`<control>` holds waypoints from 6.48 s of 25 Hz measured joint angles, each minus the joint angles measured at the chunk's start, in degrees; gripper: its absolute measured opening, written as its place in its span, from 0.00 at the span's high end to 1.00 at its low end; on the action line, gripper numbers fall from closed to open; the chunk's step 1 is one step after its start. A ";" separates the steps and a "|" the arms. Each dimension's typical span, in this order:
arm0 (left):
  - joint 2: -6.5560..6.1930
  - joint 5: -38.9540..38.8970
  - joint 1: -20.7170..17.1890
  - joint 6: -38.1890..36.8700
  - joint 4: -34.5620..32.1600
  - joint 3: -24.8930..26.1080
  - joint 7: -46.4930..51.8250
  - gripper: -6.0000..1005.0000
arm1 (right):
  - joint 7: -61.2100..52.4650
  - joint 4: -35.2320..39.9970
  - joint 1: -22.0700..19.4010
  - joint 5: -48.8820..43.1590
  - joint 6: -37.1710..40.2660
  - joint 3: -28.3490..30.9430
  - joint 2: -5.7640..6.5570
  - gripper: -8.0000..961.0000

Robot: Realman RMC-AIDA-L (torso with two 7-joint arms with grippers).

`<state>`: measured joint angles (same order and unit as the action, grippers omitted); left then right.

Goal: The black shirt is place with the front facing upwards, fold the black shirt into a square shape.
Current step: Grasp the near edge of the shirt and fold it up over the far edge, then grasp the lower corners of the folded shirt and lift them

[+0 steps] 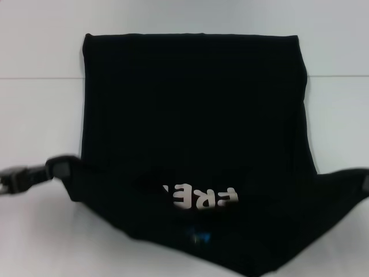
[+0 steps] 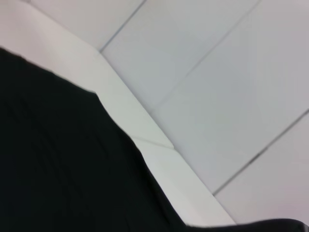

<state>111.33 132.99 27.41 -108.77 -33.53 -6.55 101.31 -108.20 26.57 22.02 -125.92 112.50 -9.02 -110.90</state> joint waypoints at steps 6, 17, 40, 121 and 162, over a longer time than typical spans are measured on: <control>0.31 -1.92 5.59 8.14 1.77 0.10 0.53 0.96 | 0.56 0.51 1.85 6.64 -5.98 0.05 0.16 0.94; 2.28 -7.33 11.59 22.37 4.20 -1.11 -1.65 0.96 | 5.42 0.40 6.29 11.89 -18.61 -0.13 0.45 0.94; 9.51 -16.21 19.95 47.51 7.91 -2.76 -20.54 0.96 | 23.02 -0.11 14.20 17.90 -42.95 -1.02 -4.66 0.94; 10.25 -25.49 9.27 49.39 -4.13 -19.63 -10.75 0.34 | 3.12 13.38 13.00 18.27 -47.65 -17.05 -6.69 0.03; 7.65 -20.42 4.44 49.59 -12.27 -28.73 -5.51 0.35 | -39.96 4.35 18.09 -12.11 -47.63 -27.44 2.01 0.13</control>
<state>118.98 112.57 31.85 -59.18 -45.80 -35.28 95.79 -148.16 30.92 40.12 -138.03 64.87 -36.46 -108.89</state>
